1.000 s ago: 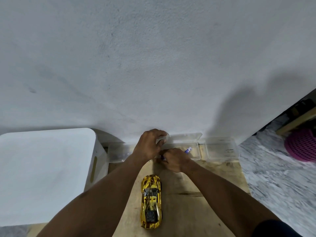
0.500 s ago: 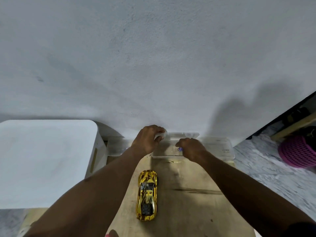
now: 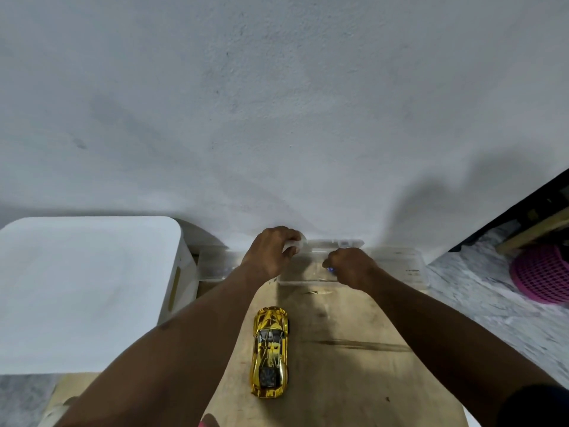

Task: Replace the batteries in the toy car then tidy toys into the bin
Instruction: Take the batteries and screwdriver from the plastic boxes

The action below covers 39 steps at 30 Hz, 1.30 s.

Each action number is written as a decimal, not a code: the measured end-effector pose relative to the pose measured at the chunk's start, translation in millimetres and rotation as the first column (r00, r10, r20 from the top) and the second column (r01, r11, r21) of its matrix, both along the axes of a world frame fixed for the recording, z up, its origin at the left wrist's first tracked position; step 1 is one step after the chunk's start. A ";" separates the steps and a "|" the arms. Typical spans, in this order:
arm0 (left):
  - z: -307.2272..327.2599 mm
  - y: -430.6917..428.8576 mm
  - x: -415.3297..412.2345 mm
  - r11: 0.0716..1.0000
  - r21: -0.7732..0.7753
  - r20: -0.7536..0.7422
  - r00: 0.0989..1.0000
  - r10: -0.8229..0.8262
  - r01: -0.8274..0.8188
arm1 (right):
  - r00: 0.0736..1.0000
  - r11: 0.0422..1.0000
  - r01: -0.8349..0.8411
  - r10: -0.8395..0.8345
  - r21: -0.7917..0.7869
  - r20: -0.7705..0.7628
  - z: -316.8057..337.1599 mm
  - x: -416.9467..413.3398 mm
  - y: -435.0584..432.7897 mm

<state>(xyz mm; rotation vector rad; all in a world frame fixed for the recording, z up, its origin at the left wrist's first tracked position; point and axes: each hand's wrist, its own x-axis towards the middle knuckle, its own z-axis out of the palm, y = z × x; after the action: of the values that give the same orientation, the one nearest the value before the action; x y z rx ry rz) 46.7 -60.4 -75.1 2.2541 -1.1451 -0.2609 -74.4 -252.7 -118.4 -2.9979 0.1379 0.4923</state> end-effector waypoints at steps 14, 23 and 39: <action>4.5 -1.0 -4.4 0.998 0.045 -0.065 0.997 0.044 -0.041 | 0.937 0.817 0.199 -0.321 0.541 0.140 36.6 -31.9 27.9; 3.3 3.3 -11.9 0.998 0.055 -0.058 0.998 0.035 -0.032 | 0.706 0.013 0.621 -0.444 0.784 -0.552 44.0 -58.8 68.9; -21.9 18.1 -29.2 0.963 0.241 0.066 0.988 -0.138 0.118 | 0.867 0.890 0.377 -0.437 0.257 0.241 17.1 -55.8 23.4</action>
<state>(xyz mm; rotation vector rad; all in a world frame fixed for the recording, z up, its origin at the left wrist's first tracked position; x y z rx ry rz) 17.5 -42.3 -96.9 2.4183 -1.3692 -0.3768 -130.2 -229.3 -101.3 -2.6865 0.6421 0.0107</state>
